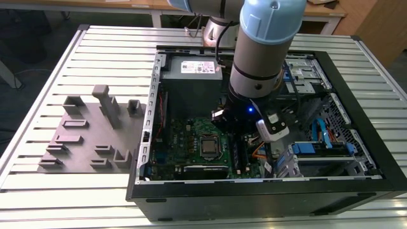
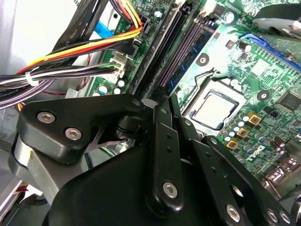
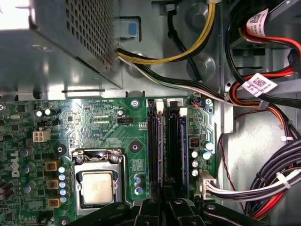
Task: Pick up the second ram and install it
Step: 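Insert the second ram into the second slot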
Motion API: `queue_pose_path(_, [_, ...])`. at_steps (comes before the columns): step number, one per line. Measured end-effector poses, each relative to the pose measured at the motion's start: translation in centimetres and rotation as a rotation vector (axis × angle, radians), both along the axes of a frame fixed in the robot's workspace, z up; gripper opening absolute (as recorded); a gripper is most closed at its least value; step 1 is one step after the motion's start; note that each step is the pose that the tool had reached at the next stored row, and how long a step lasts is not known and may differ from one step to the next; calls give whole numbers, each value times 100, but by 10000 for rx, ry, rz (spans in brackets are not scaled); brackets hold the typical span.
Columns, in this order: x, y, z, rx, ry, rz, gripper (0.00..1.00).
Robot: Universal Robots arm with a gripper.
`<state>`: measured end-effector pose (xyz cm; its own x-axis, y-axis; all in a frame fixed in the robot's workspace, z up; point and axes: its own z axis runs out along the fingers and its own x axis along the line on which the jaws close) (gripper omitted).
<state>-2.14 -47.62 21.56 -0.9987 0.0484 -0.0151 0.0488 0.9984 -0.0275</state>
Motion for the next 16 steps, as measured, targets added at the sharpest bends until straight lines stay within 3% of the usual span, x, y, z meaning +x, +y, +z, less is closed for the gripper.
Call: queue_pose_path(16, [1,23,-6,-25,0,2,14])
